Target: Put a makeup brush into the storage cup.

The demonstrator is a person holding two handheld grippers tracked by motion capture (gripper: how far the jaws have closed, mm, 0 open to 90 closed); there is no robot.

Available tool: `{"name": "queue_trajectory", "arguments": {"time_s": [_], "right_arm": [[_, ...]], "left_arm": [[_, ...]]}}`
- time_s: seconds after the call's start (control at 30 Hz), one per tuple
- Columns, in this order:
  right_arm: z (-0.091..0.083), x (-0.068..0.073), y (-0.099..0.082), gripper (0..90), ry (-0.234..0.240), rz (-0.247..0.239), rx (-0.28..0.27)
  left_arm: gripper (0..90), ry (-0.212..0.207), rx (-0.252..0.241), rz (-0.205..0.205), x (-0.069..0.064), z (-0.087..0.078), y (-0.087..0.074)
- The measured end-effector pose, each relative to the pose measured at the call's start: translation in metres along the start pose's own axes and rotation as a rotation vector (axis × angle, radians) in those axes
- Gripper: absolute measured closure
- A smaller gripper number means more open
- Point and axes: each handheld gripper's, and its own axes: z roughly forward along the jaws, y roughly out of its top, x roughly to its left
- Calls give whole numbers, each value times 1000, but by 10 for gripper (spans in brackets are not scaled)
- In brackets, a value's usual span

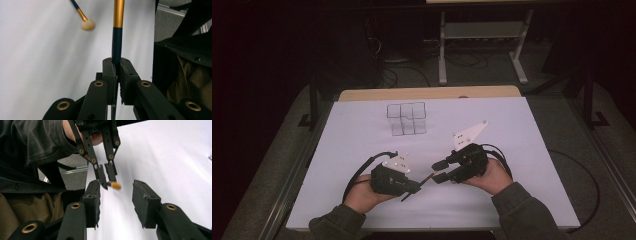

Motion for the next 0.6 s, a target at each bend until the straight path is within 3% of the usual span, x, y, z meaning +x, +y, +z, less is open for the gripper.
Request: {"name": "queue_trajectory", "arguments": {"time_s": [0.1, 0.37, 0.6], "right_arm": [[1, -1, -5, 590, -5, 3, -3], [8, -1, -7, 764, 19, -8, -10], [10, 0, -6, 821, 2, -20, -35]], "left_arm": [[839, 6, -8, -2, 2, -2, 0], [839, 10, -30, -13, 3, -2, 2], [840, 7, -32, -3, 2, 0, 7]]}}
